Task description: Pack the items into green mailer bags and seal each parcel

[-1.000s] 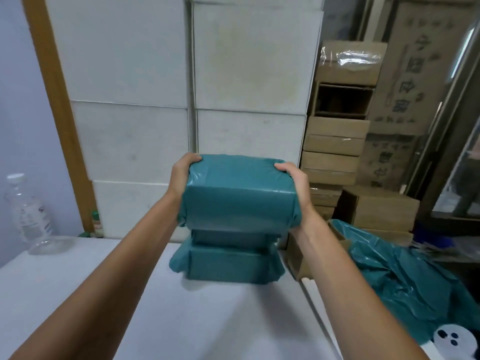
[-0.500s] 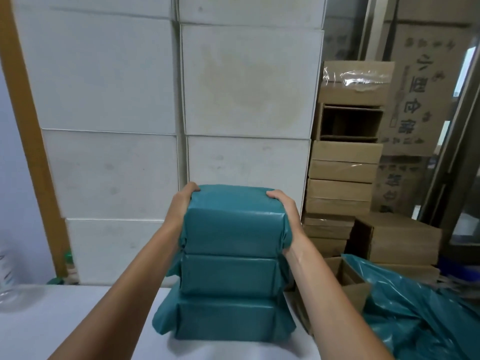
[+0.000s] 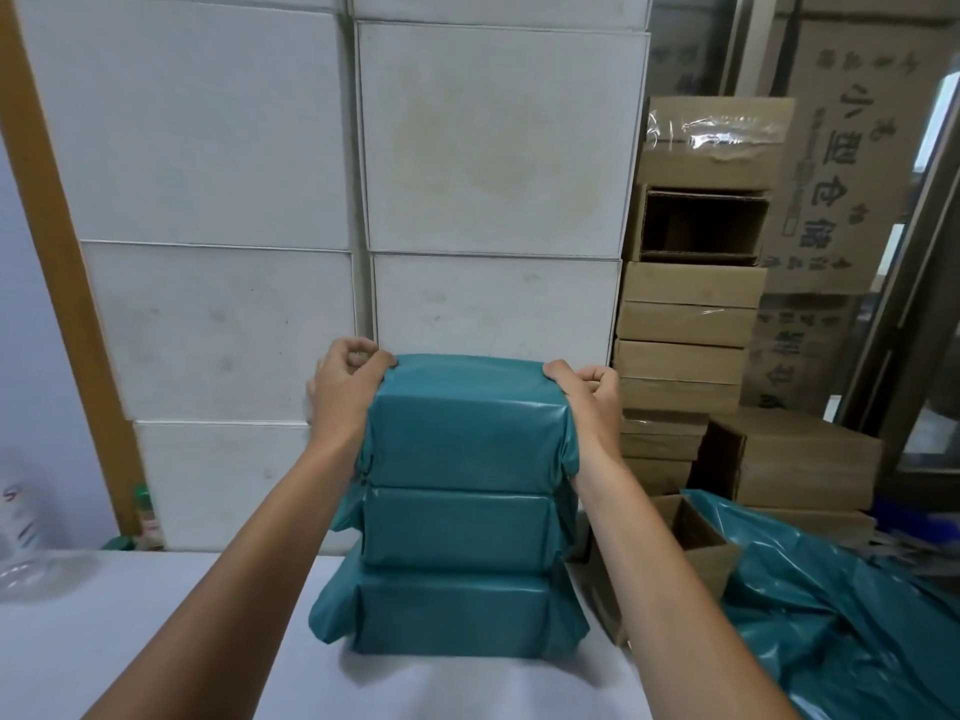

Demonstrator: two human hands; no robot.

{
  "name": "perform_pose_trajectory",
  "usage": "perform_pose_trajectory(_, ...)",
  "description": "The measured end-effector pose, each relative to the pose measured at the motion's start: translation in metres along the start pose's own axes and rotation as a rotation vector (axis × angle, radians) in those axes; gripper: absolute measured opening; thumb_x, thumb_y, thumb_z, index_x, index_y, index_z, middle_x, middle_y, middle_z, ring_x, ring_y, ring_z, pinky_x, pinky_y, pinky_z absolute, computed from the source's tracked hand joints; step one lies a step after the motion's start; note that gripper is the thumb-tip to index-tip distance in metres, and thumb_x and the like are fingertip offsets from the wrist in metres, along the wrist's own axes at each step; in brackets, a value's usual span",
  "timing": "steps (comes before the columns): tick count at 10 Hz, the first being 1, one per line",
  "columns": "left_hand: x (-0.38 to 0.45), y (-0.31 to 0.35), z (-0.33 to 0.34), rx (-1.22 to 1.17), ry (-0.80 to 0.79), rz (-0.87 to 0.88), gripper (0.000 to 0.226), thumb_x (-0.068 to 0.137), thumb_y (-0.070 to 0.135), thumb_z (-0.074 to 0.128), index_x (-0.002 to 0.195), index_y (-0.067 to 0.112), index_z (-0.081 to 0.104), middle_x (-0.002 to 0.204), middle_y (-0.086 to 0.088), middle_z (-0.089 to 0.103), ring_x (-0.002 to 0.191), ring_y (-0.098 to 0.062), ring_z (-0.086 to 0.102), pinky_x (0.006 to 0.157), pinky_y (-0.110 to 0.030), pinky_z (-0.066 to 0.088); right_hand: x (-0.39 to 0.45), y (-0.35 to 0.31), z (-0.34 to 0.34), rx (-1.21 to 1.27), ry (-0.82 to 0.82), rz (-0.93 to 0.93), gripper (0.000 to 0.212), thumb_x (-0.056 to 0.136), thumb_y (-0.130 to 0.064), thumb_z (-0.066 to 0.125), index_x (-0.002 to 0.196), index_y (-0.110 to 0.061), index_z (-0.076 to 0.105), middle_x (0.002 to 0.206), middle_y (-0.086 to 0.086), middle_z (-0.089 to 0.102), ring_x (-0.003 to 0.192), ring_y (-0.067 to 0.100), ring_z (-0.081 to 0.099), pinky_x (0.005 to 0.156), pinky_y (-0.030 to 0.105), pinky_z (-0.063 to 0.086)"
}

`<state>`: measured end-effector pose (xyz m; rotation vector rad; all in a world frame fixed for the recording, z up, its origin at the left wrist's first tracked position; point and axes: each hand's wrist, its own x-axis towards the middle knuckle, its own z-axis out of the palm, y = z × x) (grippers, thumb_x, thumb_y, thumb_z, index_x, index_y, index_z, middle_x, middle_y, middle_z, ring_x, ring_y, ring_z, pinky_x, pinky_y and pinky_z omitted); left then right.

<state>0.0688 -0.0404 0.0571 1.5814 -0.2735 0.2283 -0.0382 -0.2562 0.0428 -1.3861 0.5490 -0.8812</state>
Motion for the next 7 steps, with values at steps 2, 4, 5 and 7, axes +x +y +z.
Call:
perform_pose_trajectory(2, -0.004, 0.005, -0.002, -0.018, -0.102, 0.032, 0.015, 0.103, 0.030, 0.063, 0.094, 0.020, 0.070, 0.095, 0.004, 0.069, 0.086, -0.014, 0.060, 0.075, -0.030, 0.047, -0.002, -0.008, -0.007, -0.021, -0.138, -0.031, 0.028, 0.087, -0.044, 0.075, 0.074, -0.020, 0.068, 0.075, -0.001, 0.066, 0.078, 0.022, 0.061, 0.073, 0.037, 0.047)
perform_pose_trajectory(4, -0.017, 0.016, -0.017, -0.112, -0.212, -0.100, 0.033, 0.106, 0.033, 0.044, 0.111, 0.017, 0.072, 0.102, 0.003, 0.069, 0.089, -0.015, 0.062, 0.076, -0.032, 0.049, -0.016, -0.029, -0.025, -0.160, -0.254, 0.049, 0.049, 0.103, -0.059, 0.044, 0.107, -0.020, 0.074, 0.109, -0.001, 0.075, 0.102, 0.017, 0.067, 0.091, 0.038, 0.051)
perform_pose_trajectory(5, -0.026, 0.019, -0.026, -0.106, -0.260, -0.077, 0.040, 0.109, 0.037, 0.038, 0.126, 0.019, 0.069, 0.114, 0.002, 0.071, 0.103, -0.018, 0.066, 0.093, -0.036, 0.053, -0.032, -0.040, -0.031, -0.235, -0.290, 0.003, 0.041, 0.108, -0.054, 0.040, 0.101, -0.027, 0.070, 0.105, -0.006, 0.070, 0.098, 0.010, 0.062, 0.083, 0.036, 0.044)
perform_pose_trajectory(7, -0.046, 0.020, -0.049, -0.027, -0.258, -0.020, 0.057, 0.107, 0.045, 0.027, 0.149, 0.023, 0.057, 0.143, 0.006, 0.065, 0.137, -0.016, 0.055, 0.126, -0.045, 0.030, -0.055, -0.048, -0.042, -0.261, -0.270, -0.046, 0.038, 0.111, -0.047, 0.039, 0.118, -0.024, 0.067, 0.109, -0.014, 0.066, 0.102, 0.005, 0.060, 0.081, 0.028, 0.040)
